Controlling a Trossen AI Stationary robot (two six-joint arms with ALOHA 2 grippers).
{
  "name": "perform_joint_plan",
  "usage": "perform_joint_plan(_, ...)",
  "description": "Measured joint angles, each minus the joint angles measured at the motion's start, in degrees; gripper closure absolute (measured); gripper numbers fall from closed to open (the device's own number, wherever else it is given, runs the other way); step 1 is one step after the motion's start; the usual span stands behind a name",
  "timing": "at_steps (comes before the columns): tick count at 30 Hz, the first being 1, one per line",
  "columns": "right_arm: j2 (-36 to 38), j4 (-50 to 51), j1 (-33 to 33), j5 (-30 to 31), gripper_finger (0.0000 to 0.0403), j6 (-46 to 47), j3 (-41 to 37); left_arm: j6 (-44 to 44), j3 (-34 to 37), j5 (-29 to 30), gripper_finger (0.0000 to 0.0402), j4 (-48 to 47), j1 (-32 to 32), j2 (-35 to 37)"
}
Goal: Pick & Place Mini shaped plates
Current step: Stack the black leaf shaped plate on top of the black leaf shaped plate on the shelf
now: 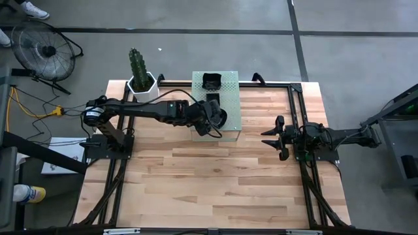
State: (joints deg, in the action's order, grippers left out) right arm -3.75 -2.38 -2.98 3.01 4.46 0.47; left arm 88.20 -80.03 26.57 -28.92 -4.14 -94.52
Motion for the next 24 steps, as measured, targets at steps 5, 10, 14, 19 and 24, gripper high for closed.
perform_joint_plan(5, 0.0, -0.01, -0.01, 0.0, 0.0263, 0.0, 0.02, -0.2, 0.0, 0.02, 0.0238, 1.59, 0.0, 0.02)
perform_joint_plan(10, 0.0, -0.01, 0.0, -0.01, 0.0263, 0.0, 0.02, -0.17, 0.0, -0.02, 0.0238, 0.92, 0.0, 0.02)
perform_joint_plan(14, 0.0, -0.01, 0.0, 0.0, 0.0263, 0.01, 0.01, -0.2, 0.0, -0.24, 0.0237, 0.94, 0.0, 0.02)
perform_joint_plan(19, 0.0, -0.01, 0.0, 0.01, 0.0263, 0.01, 0.02, -1.39, 0.0, -0.28, 0.0237, 0.94, 0.0, 0.02)
perform_joint_plan(24, 0.0, -0.01, -0.02, -0.01, 0.0263, -0.01, 0.02, -1.49, 0.0, -0.31, 0.0237, 1.15, 0.0, 0.02)
